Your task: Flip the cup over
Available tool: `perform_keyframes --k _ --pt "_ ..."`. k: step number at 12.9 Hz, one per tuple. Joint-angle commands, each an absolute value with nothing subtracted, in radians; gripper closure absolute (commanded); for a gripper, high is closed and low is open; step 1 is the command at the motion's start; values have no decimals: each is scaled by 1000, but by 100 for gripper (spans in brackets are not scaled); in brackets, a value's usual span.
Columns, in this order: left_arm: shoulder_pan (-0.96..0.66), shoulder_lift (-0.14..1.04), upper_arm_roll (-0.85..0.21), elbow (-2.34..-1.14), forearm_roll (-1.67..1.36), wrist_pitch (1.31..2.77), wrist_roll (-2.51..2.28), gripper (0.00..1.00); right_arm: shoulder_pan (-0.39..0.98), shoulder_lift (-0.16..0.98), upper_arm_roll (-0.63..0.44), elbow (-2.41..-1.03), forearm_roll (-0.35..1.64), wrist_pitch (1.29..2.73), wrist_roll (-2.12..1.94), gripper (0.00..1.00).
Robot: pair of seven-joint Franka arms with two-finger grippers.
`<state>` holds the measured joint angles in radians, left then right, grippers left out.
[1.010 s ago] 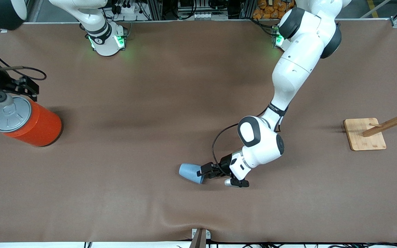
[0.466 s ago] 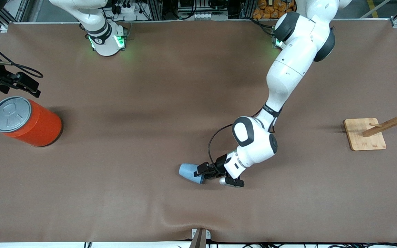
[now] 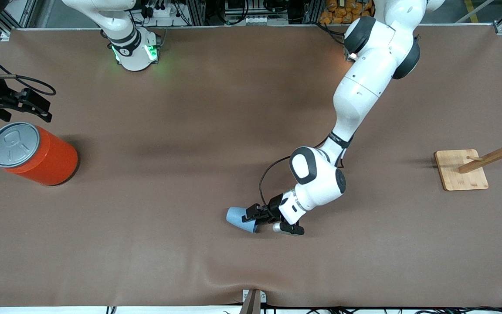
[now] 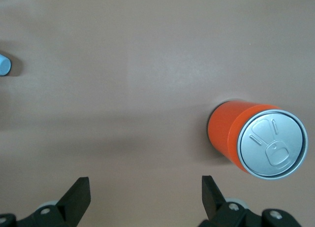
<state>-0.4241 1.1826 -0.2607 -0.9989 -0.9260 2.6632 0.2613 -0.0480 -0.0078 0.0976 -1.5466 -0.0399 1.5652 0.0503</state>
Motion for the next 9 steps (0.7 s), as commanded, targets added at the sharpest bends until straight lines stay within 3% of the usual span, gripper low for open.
perform_keyframes --k 1,6,9 --pt "-433 1204 -256 -965 -946 2678 275 100 -67 -11 109 -1545 -15 1574 34 0" --pt "-405 1117 -245 -1008 -933 2669 270 100 -83 -12 106 -1551 -15 1562 26 0" --pt "-368 991 -233 -1095 -914 2663 268 100 -87 -9 106 -1552 -15 1563 23 0"
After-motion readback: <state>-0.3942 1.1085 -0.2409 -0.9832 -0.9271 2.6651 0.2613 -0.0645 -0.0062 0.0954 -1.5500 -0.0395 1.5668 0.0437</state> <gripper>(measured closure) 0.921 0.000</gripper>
